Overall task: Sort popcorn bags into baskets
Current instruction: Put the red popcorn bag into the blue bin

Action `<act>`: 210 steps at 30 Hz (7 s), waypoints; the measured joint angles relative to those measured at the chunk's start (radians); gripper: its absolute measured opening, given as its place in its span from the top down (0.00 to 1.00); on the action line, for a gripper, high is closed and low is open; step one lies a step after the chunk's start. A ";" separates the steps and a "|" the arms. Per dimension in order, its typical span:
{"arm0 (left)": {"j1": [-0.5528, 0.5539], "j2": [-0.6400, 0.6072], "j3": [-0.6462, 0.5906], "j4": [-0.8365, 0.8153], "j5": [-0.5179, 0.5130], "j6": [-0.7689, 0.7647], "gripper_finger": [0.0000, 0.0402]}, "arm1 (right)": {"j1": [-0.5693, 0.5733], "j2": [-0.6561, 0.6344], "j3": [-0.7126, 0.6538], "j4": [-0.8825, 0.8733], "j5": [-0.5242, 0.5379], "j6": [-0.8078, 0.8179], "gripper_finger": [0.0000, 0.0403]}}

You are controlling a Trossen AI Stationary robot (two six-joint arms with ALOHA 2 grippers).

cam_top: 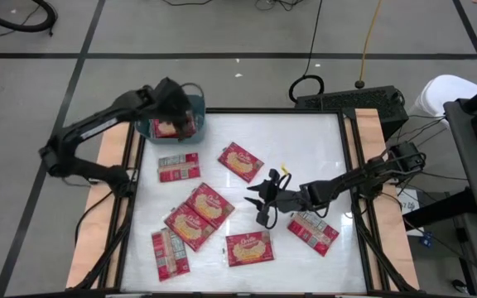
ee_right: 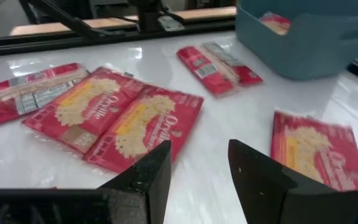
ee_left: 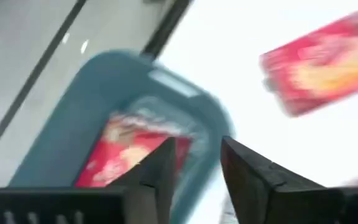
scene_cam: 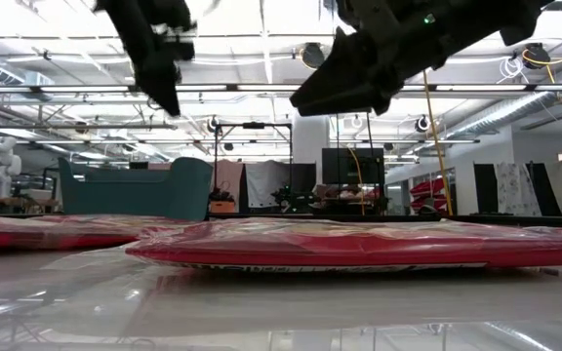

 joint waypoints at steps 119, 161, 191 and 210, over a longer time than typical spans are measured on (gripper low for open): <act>-0.295 0.570 0.158 0.363 0.180 0.479 0.36 | -0.384 0.075 -0.122 0.095 -0.321 -0.853 1.00; -0.368 0.401 0.341 -0.158 0.060 0.452 0.96 | -0.179 -0.198 -0.122 -0.201 0.100 -0.193 0.61; 0.160 0.093 0.217 -0.287 -0.189 0.373 0.95 | 0.065 -0.197 -0.122 -0.191 0.155 -0.027 0.59; 0.230 0.097 -0.159 0.034 -0.387 0.504 0.83 | 0.062 -0.197 -0.122 -0.188 0.155 -0.062 0.59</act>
